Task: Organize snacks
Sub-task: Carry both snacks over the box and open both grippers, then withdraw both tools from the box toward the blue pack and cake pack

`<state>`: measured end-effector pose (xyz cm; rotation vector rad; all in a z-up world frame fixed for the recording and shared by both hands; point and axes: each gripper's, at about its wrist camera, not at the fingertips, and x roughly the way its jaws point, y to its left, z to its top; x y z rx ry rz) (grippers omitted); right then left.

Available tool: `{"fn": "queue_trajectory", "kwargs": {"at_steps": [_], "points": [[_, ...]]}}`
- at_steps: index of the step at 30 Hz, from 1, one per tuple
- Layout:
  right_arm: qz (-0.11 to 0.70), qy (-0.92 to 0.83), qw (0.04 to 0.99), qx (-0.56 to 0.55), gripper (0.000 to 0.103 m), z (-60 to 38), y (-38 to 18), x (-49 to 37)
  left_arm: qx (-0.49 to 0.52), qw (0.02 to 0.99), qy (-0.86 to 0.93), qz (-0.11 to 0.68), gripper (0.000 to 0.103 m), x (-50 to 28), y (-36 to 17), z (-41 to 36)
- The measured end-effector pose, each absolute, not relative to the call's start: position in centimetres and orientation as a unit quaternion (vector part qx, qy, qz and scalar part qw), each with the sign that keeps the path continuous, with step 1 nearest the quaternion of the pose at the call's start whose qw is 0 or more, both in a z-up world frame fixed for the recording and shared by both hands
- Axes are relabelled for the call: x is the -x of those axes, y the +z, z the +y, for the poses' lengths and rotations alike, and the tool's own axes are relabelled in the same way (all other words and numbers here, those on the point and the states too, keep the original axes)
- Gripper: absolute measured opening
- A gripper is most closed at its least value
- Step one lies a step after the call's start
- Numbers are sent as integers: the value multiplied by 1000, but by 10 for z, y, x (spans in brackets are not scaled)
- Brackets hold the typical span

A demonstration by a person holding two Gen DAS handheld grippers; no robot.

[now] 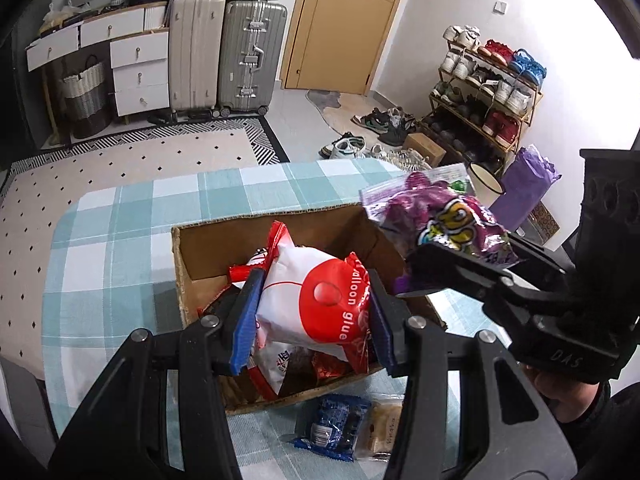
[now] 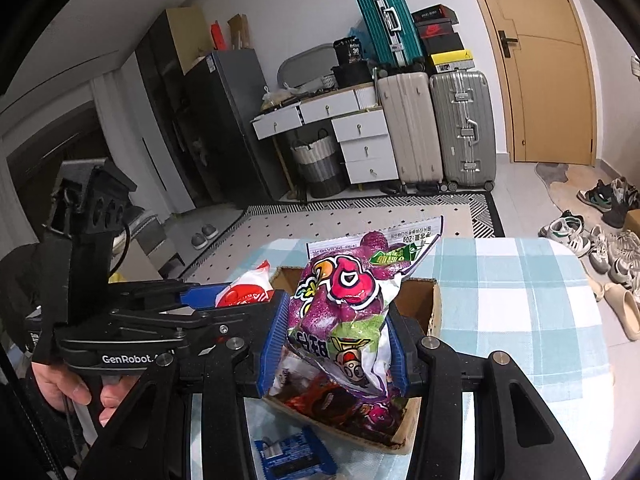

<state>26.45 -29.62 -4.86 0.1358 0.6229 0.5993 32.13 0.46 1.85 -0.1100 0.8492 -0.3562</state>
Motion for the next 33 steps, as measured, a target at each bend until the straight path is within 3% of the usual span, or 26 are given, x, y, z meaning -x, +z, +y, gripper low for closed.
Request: {"fn": "queue_trajectory", "kwargs": {"at_steps": [6, 9, 12, 25, 33], "points": [[317, 293, 900, -61, 45, -286, -65, -285, 53, 888, -181, 419, 49, -339, 4, 5], [325, 295, 896, -70, 55, -284, -68, -291, 37, 891, -169, 420, 60, -344, 1, 5], [314, 287, 902, -78, 74, -288, -63, -291, 46, 895, -165, 413, 73, -343, 2, 11], [277, 273, 919, -65, 74, -305, -36, -257, 39, 906, -131, 400, 80, -309, 11, 24], [258, 266, 927, -56, 82, -305, -18, -225, 28, 917, -109, 383, 81, -271, 21, 26]]}}
